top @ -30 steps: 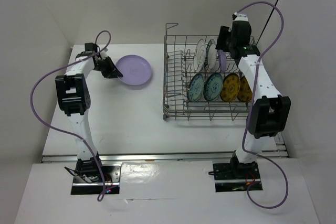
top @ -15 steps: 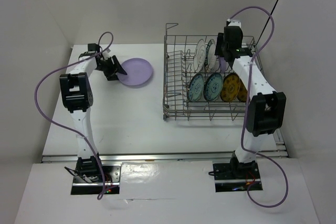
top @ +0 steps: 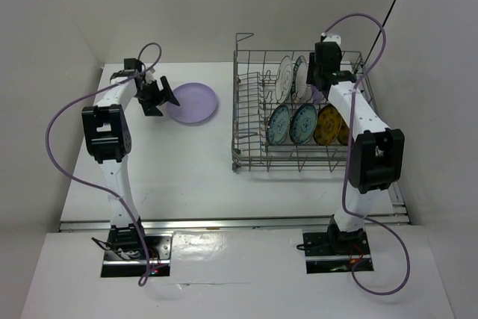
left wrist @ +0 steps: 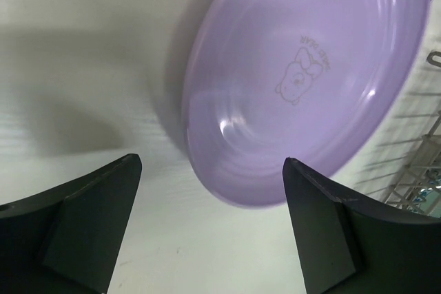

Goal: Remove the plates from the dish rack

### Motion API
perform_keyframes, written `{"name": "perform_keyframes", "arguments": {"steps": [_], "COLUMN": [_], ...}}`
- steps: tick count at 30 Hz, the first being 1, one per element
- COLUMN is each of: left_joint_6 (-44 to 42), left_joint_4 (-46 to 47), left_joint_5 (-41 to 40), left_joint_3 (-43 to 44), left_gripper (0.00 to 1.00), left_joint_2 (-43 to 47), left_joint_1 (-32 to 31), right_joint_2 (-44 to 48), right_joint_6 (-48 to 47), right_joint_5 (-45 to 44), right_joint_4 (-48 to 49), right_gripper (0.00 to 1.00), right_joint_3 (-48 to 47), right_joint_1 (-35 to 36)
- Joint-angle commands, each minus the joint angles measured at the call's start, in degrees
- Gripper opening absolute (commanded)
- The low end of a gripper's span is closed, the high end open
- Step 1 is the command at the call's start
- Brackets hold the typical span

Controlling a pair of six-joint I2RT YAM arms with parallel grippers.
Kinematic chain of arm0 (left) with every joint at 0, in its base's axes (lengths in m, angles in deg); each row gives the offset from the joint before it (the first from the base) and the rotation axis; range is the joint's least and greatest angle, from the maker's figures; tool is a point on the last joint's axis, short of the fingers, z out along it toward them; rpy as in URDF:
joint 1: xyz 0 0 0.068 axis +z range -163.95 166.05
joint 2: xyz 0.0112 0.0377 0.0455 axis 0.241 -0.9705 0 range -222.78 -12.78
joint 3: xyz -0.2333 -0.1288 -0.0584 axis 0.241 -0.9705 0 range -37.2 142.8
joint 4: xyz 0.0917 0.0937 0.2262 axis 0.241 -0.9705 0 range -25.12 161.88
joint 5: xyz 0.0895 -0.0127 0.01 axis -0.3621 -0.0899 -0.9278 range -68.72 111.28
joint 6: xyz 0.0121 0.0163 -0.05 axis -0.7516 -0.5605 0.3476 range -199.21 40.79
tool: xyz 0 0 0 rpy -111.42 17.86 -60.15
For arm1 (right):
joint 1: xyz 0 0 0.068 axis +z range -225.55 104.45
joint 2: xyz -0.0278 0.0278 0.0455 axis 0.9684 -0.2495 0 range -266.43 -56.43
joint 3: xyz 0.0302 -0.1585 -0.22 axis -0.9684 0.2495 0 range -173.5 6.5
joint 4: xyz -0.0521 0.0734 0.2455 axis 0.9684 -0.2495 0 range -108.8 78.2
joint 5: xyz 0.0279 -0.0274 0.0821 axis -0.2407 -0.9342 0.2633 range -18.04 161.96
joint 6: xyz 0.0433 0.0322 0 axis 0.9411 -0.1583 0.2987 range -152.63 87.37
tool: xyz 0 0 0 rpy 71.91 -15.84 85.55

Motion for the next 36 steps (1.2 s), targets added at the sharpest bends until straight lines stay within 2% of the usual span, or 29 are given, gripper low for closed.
{"name": "perform_keyframes", "arguments": {"steps": [1, 6, 9, 10, 11, 14, 18, 24, 27, 31, 35, 36], "left_joint_6": [-2.8, -6.6, -7.3, -7.3, -7.3, -6.7, -6.7, -8.0, -9.4, -10.7, -13.1, -13.9], "left_joint_4": [-2.1, -2.1, -2.1, -2.7, -3.5, -4.9, -6.1, -5.5, -4.8, -4.2, -3.7, -3.1], "left_joint_5": [-1.7, -8.5, -10.1, -10.1, -10.1, -8.7, -6.9, -6.1, -6.7, -5.7, -1.0, 0.6], "left_joint_3": [0.2, 0.2, 0.7, 0.7, 0.7, 0.7, 0.2, 0.2, 0.2, 0.2, 0.2, 0.2], "left_gripper": [0.98, 1.0, 1.0, 1.0, 1.0, 1.0, 0.98, 0.98, 0.98, 0.98, 0.98, 0.98], "left_joint_2": [6.8, 10.9, 12.5, 13.3, 13.3, 14.0, 15.7, 18.4, 20.4, 21.9, 25.7, 26.5], "left_joint_1": [-0.7, -2.7, -4.2, -4.2, -4.2, -4.2, -4.8, -6.5, -7.9, -9.1, -9.6, -9.6], "right_joint_2": [-1.2, -7.4, -9.5, -10.0, -10.0, -7.6, -4.1, -0.4, 2.2, 5.6, 8.7, 9.5], "right_joint_6": [-0.4, -0.4, 0.1, 0.1, 0.9, 0.9, -1.7, -11.7, -18.9, -26.0, -25.2, -24.5], "right_joint_5": [-2.4, -1.7, -2.6, -3.6, -4.5, -7.3, -11.3, -21.3, -24.8, -25.4, -23.7, -20.9], "right_joint_4": [3.9, 6.3, 6.3, 5.8, 5.8, 6.7, 8.8, 14.1, 21.7, 27.0, 24.2, 23.2], "right_gripper": [0.53, 0.53, 0.48, 0.44, 0.33, 0.14, 0.0, 0.0, 0.0, 0.0, 0.0, 0.0], "right_joint_3": [0.9, -3.2, -5.1, -5.7, -5.7, -5.0, -4.5, -7.8, -8.6, -9.2, -12.6, -12.6], "right_joint_1": [0.6, 0.6, 0.6, 0.6, 0.6, 0.6, 1.2, 1.7, 1.7, 1.7, 2.9, 3.5]}}
